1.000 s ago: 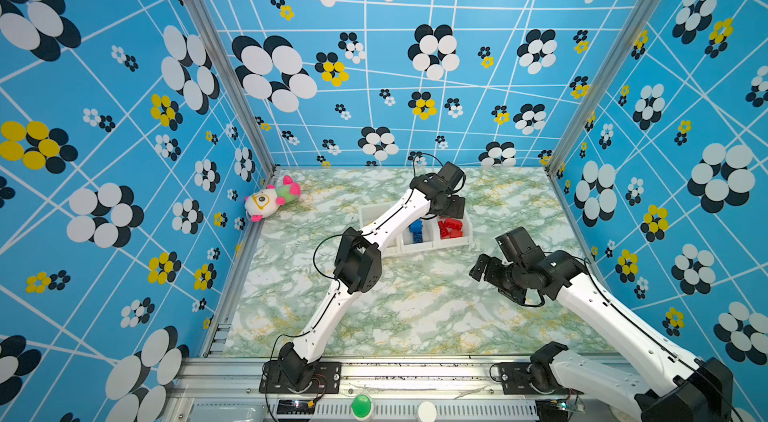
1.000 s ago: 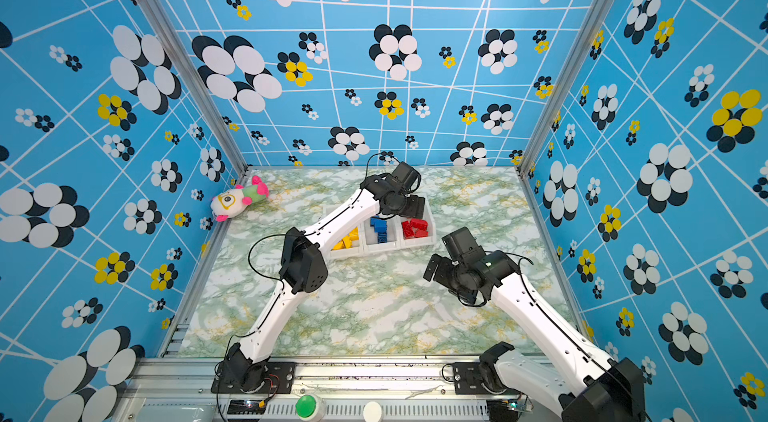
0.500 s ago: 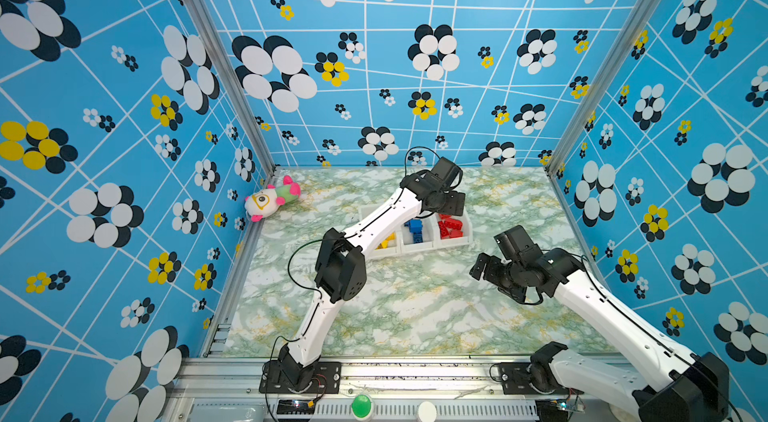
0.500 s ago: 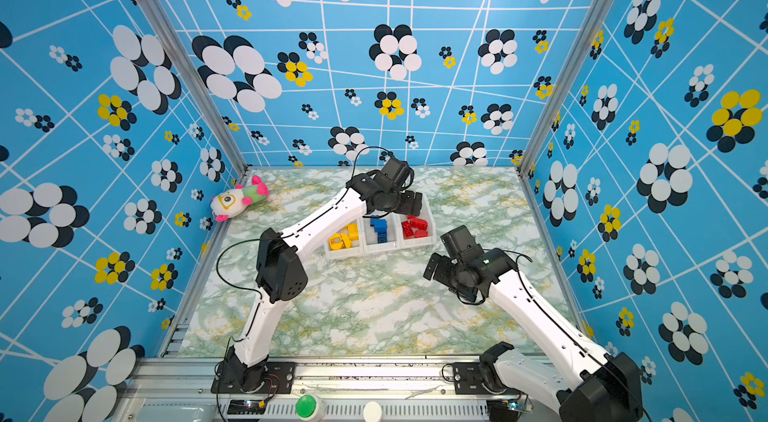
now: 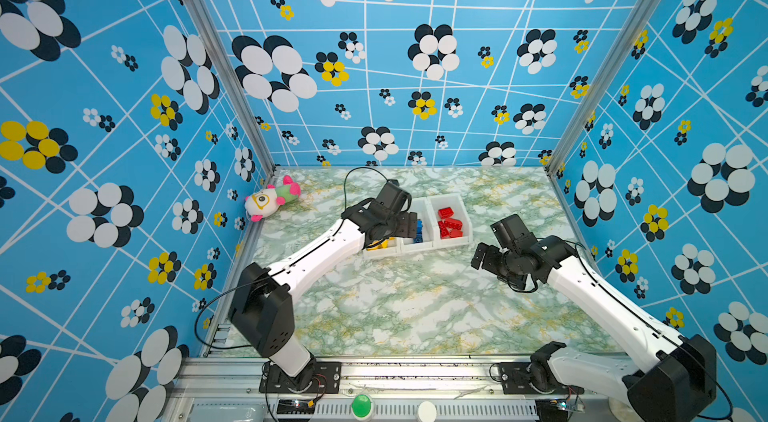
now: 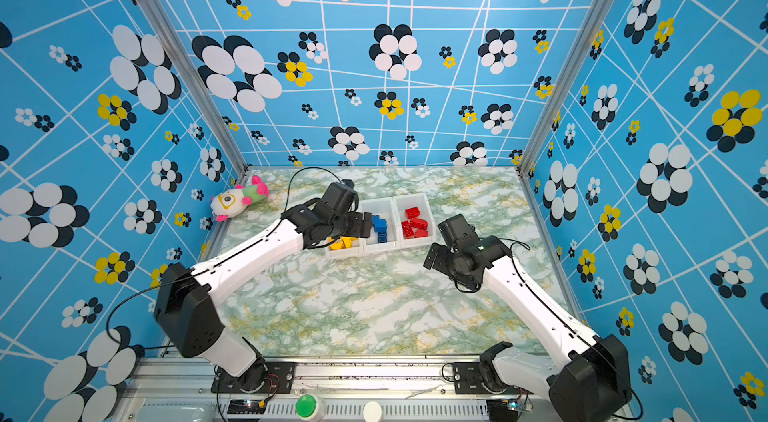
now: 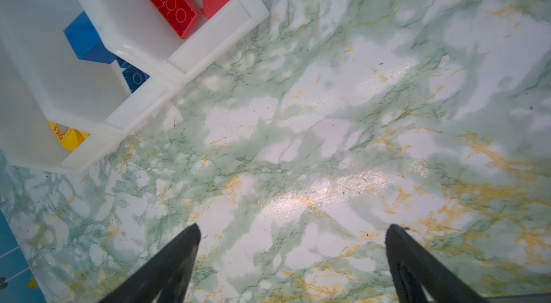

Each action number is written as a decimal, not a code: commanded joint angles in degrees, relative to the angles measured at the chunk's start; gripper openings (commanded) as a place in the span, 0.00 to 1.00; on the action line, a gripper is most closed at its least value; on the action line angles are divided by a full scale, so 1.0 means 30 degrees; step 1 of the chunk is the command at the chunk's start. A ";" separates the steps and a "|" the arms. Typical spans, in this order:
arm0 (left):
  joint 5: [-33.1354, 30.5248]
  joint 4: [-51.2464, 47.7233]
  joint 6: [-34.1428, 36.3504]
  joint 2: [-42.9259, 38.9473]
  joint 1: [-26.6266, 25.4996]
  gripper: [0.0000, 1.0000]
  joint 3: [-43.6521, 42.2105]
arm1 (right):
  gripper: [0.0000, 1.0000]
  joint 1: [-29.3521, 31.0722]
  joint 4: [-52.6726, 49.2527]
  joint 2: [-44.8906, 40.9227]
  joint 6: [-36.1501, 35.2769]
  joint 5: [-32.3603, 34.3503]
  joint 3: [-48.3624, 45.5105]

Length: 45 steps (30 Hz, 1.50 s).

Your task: Sort the legos into containers by color

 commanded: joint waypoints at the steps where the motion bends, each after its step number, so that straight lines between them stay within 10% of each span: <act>1: -0.1287 0.0498 -0.0045 -0.2734 0.1098 0.94 -0.2537 | 0.99 -0.0320 0.0189 0.0513 -0.1117 0.0366 0.0820; 18: -0.2859 0.3405 0.2261 -0.9709 0.7268 0.93 -1.0268 | 0.99 -0.3040 0.2156 0.2639 -0.5509 0.2469 0.1990; 45: -0.1522 1.6916 0.7152 -0.7246 1.2095 0.90 -1.6053 | 0.99 -0.7571 1.6007 0.3996 -1.3116 0.4977 -0.3001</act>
